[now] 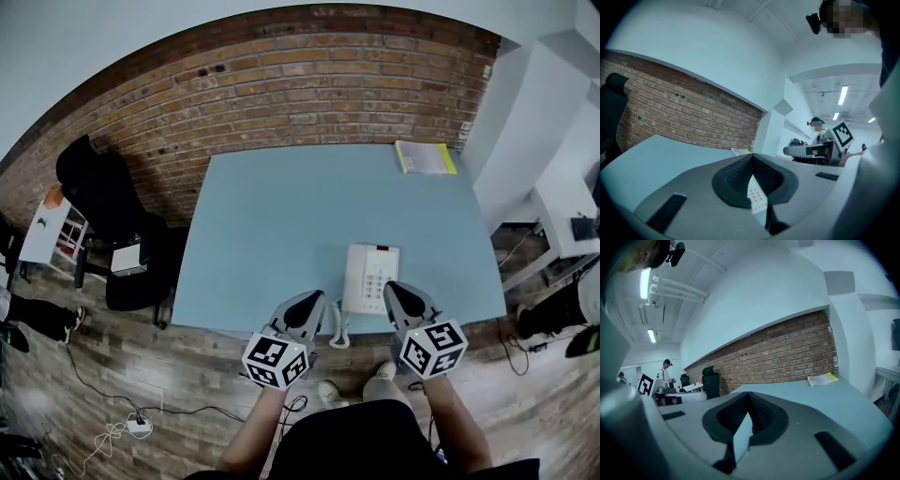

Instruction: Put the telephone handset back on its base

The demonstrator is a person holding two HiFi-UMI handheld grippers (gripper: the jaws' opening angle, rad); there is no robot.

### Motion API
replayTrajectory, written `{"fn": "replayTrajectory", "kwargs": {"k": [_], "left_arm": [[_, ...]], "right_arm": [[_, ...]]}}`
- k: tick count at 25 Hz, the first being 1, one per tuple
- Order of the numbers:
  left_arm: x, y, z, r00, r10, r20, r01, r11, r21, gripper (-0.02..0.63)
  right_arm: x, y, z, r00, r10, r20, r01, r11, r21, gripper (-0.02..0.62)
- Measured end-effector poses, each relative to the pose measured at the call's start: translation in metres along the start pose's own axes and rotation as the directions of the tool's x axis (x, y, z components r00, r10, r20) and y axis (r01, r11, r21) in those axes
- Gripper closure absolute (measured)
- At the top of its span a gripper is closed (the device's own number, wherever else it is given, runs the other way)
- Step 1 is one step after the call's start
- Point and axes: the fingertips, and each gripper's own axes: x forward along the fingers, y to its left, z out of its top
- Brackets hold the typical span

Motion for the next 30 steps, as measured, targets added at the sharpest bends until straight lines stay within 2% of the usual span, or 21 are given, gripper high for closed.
{"fn": "replayTrajectory", "kwargs": {"k": [12,17,30], "left_arm": [[-0.006,-0.008,0.000,1.000,-0.010,-0.010,0.011,1.000,0.016,0.597],[-0.006,-0.018,-0.001,1.000,-0.023,-0.008,0.024,0.999,0.021,0.597],[-0.021,-0.052,-0.007,1.000,-0.002,-0.002,0.002,1.000,0.005,0.597]], "right_arm": [[-0.008,0.008,-0.011,1.000,-0.007,-0.013,0.007,1.000,0.014,0.583],[-0.014,0.010,-0.010,1.000,0.006,-0.001,-0.006,1.000,0.017,0.583],[-0.042,0.017,-0.006,0.998,0.059,0.020,-0.060,0.998,0.033,0.583]]}}
